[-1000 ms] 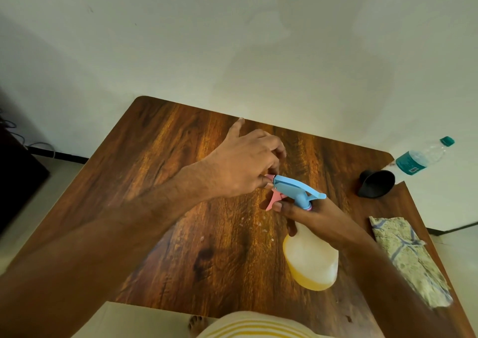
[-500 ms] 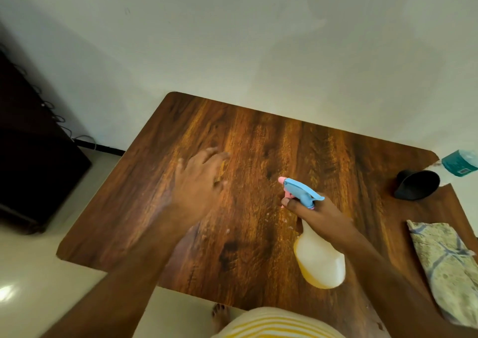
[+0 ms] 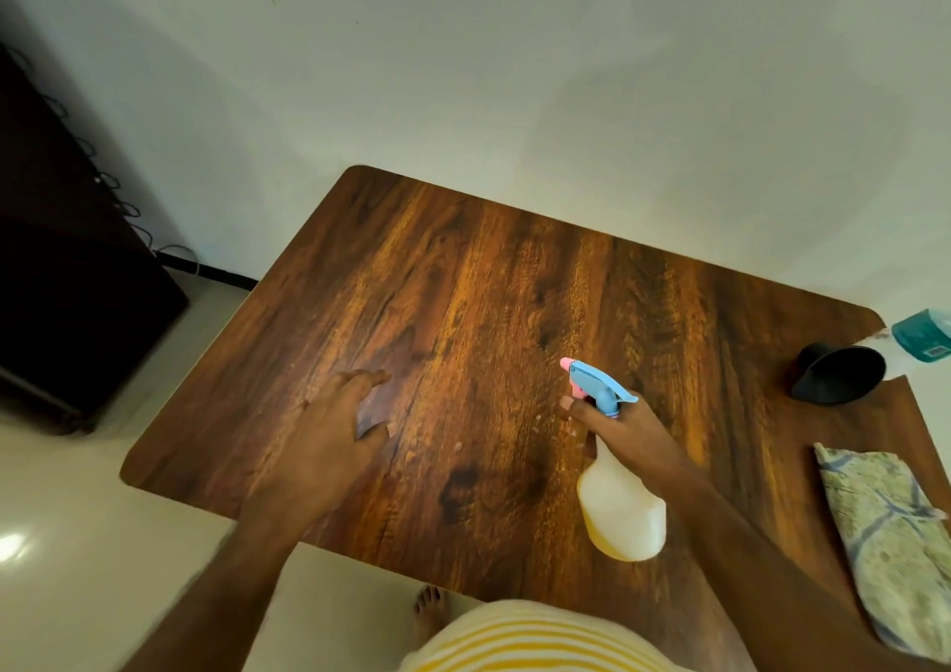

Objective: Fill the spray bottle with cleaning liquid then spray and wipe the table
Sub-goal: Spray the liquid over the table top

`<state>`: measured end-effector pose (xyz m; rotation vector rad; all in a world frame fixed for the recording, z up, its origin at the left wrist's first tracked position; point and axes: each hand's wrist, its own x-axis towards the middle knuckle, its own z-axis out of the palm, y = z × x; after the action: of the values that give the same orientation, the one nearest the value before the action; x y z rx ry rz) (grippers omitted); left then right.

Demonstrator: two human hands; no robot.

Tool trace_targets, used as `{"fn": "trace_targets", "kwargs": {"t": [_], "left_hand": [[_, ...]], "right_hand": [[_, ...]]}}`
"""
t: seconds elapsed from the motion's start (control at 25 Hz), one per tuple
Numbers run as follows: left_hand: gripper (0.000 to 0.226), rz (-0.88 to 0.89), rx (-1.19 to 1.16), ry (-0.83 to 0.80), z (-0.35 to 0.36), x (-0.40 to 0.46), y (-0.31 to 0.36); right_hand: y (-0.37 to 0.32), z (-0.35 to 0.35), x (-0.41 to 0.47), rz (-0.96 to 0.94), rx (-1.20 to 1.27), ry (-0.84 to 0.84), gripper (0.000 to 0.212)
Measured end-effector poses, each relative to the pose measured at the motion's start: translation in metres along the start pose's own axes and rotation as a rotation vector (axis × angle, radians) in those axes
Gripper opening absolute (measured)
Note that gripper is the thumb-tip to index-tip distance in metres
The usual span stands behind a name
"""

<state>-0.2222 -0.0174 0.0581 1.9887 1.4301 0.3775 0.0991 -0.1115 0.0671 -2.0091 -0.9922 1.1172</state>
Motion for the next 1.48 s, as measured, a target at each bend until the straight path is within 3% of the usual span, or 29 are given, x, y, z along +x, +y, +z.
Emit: {"fn": "trace_targets", "kwargs": {"t": [0.2,0.4,0.56,0.84,1.08,1.24,1.36,1.48], "left_hand": [[0.052,0.047,-0.045,-0.026,0.001,0.002,0.009],[0.052,0.108,-0.05,-0.025,0.002,0.004,0.018],[0.053,0.11,-0.027,-0.017,-0.001,0.002,0.021],[0.052,0.108,-0.024,-0.014,-0.002,0.002,0.024],[0.053,0.087,-0.177,-0.041,0.007,0.007,0.022],[0.052,0.117,-0.184,-0.023,0.009,0.007,0.019],[0.052,0.158,-0.031,-0.037,0.01,0.007,0.016],[0.05,0.129,-0.21,-0.093,0.023,0.009,0.023]], "right_hand": [[-0.005,-0.013,-0.009,-0.014,0.152,-0.008,0.031],[-0.01,-0.03,-0.017,-0.026,0.208,0.055,0.054],[-0.01,-0.038,-0.02,0.003,0.159,0.061,0.035],[-0.003,-0.053,-0.029,-0.013,0.273,0.057,0.054],[-0.005,-0.054,-0.031,-0.127,0.298,0.035,0.047],[-0.005,-0.058,-0.032,-0.12,0.377,0.128,0.046],[-0.011,-0.065,-0.034,-0.187,0.452,0.173,0.056],[-0.028,-0.08,-0.032,-0.267,0.607,0.232,0.056]]}}
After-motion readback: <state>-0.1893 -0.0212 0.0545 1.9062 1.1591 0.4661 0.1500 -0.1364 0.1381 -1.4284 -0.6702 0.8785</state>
